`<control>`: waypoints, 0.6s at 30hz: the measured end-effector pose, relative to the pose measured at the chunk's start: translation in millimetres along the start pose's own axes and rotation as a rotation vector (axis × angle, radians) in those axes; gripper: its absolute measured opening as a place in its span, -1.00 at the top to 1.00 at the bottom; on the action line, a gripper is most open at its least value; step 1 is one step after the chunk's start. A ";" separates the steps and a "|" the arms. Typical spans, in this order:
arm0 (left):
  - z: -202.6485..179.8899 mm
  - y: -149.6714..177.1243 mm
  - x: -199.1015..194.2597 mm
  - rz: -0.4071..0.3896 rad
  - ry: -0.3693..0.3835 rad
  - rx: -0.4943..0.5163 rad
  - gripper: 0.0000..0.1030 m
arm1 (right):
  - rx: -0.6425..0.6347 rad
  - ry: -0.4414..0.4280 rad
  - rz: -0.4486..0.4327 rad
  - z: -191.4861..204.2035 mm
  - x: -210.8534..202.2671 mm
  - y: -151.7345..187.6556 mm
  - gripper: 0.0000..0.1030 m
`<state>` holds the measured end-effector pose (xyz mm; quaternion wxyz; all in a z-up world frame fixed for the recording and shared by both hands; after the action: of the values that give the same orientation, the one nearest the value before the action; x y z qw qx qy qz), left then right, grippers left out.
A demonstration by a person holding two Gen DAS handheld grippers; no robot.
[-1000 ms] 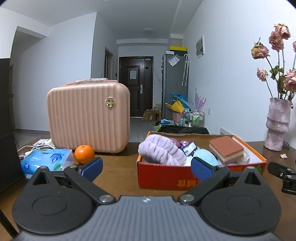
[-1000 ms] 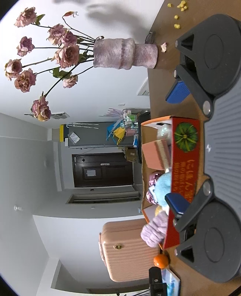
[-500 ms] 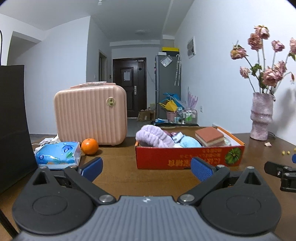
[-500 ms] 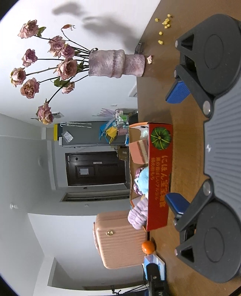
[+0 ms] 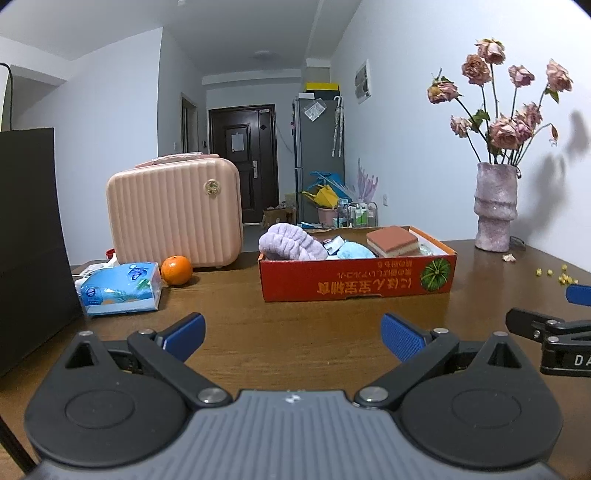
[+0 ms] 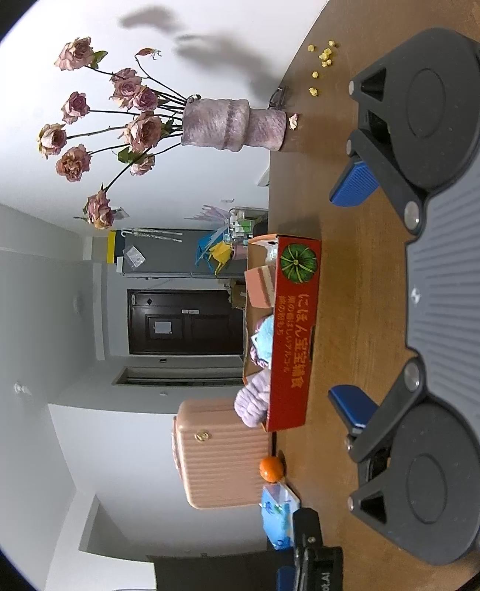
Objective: Organize soft objects
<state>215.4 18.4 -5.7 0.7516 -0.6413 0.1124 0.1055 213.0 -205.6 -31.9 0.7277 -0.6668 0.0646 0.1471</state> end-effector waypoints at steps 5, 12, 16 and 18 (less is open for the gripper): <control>-1.5 7.3 -10.9 0.004 0.007 0.001 -1.00 | -0.021 -0.011 0.013 5.6 -6.0 5.6 -1.00; -5.5 12.4 -13.1 0.017 0.011 0.021 -1.00 | -0.033 -0.017 0.004 8.2 -9.4 7.1 -1.00; -7.7 13.5 -12.1 0.022 0.019 0.029 -1.00 | -0.022 -0.027 0.000 6.4 -10.2 6.5 -1.00; -7.8 13.3 -11.9 0.022 0.019 0.031 -1.00 | -0.016 -0.033 0.000 5.3 -10.5 6.3 -1.00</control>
<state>199.8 12.6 -15.8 0.7592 -0.6292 0.1285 0.1058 200.6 -201.2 -34.4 0.7233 -0.6702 0.0514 0.1585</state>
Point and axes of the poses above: each gripper's, at about its wrist camera, not at the fingertips, and x roughly the way its jaws point, z to its left, y to its underside, the point moved 3 cm from there along x, roughly the way its jaws point, and after that the axes turned 6 degrees about x, right-handed, at the moved point
